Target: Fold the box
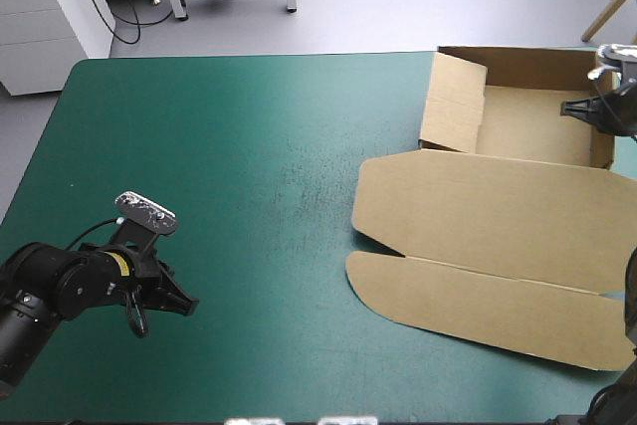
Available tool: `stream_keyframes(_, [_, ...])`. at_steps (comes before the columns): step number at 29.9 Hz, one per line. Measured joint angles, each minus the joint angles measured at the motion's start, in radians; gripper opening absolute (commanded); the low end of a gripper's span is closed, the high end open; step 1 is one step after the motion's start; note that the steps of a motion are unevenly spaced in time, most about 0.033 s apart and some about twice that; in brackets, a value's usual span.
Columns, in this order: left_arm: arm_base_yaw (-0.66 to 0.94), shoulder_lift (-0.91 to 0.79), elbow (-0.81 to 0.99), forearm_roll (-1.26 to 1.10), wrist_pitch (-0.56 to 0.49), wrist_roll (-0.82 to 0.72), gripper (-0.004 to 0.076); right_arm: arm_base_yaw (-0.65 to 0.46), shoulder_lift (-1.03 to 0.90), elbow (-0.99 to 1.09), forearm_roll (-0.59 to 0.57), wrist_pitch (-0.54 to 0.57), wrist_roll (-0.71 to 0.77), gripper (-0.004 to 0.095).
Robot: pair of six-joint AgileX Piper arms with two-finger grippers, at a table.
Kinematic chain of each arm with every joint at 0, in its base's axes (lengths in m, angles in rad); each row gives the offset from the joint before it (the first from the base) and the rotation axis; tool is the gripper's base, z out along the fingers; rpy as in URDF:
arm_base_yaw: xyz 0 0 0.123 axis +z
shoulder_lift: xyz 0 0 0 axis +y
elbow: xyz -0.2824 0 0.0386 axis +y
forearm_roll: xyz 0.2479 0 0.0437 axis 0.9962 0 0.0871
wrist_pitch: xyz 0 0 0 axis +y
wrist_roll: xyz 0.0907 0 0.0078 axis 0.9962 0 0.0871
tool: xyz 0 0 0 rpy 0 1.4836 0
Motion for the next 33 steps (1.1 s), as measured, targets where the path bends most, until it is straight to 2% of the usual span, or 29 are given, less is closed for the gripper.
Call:
stream_keyframes(2, [0.000, 0.000, 0.000, 0.001, -0.007, -0.001, -0.0010, -0.051, 0.020, 0.000, 0.011, 0.000, 0.001, 0.0015])
stream_keyframes(5, [0.000, 0.000, 0.000, 0.007, -0.016, -0.001, -0.0010, -0.108, 0.047, 0.002, 0.064, -0.001, 0.000, 0.0134])
stream_keyframes(7, [0.000, 0.000, 0.000, 0.020, -0.017, -0.001, -0.0010, -0.132, 0.066, 0.002, 0.098, -0.007, -0.008, 0.0293])
stream_keyframes(10, [0.000, 0.000, 0.000, 0.038, -0.018, -0.004, -0.0010, -0.143, 0.081, 0.002, 0.127, -0.022, -0.030, 0.0612])
stream_keyframes(12, [0.000, 0.000, 0.000, 0.043, -0.018, -0.004, -0.0010, -0.143, 0.083, 0.002, 0.133, -0.034, -0.043, 0.0768])
stream_keyframes(13, [0.000, 0.000, 0.000, 0.045, -0.020, -0.004, -0.0010, -0.143, 0.083, 0.002, 0.136, -0.045, -0.045, 0.0821])
stream_keyframes(15, [0.000, 0.000, 0.000, 0.047, -0.024, -0.004, -0.0010, -0.143, 0.081, 0.002, 0.141, -0.064, -0.047, 0.0846])
stream_keyframes(18, [0.000, 0.000, 0.000, 0.052, -0.024, -0.004, -0.0010, -0.143, 0.070, -0.001, 0.147, -0.071, -0.050, 0.0804])
stream_keyframes(21, [0.000, 0.000, 0.000, 0.062, -0.024, -0.004, -0.0010, -0.145, 0.045, -0.014, 0.151, -0.056, -0.054, 0.0706])
stream_keyframes(26, [0.000, 0.000, 0.000, 0.068, -0.024, -0.004, -0.0010, -0.146, -0.034, -0.033, 0.163, -0.006, -0.072, 0.0427])
stream_keyframes(32, [0.000, 0.000, 0.000, 0.064, -0.027, -0.004, -0.0010, -0.146, -0.121, -0.037, 0.248, 0.068, -0.121, -0.0010])
stream_keyframes(33, [0.000, 0.000, 0.000, 0.063, -0.027, -0.004, -0.0010, -0.146, -0.133, -0.037, 0.274, 0.083, -0.133, -0.0014])
